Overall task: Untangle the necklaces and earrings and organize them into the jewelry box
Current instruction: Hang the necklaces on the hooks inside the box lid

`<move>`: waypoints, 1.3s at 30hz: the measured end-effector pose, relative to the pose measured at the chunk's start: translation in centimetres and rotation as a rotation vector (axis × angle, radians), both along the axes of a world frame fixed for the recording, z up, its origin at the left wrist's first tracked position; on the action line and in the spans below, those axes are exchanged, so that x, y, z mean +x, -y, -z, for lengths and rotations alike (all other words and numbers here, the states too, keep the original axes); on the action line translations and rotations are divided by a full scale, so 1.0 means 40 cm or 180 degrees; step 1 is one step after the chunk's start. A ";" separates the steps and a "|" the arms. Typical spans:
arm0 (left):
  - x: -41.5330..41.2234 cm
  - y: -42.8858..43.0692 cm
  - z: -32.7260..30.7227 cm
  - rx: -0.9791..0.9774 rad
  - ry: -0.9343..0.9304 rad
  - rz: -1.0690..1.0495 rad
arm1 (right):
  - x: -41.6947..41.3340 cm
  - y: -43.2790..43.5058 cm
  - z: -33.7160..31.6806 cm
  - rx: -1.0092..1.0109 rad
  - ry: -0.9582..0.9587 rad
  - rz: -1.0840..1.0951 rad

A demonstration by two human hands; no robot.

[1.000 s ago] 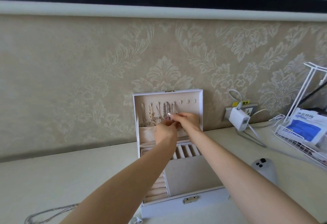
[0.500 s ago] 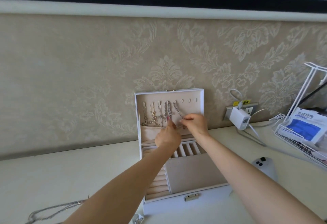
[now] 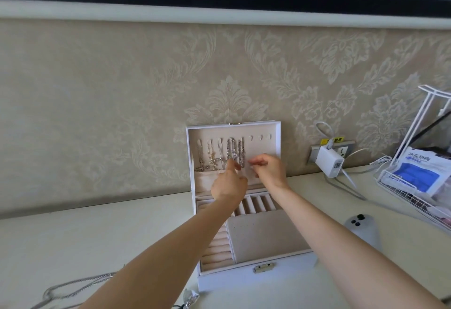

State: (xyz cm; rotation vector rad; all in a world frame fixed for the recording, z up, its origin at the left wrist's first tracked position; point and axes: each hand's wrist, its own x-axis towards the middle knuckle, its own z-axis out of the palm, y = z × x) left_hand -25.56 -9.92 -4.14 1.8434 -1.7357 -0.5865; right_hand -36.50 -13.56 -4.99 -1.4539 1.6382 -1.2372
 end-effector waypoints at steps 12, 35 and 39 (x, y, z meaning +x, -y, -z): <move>0.184 -0.117 0.009 -0.0001 -0.0003 -0.0357 | 0.110 -0.186 -0.037 0.0307 0.0222 -0.0764; 0.351 -0.266 0.154 0.0697 0.1485 0.0357 | 0.222 -0.322 0.013 0.0694 0.0462 -0.1309; 0.357 -0.264 0.156 0.0449 0.0979 -0.0012 | 0.222 -0.321 0.015 0.0673 0.0506 -0.1325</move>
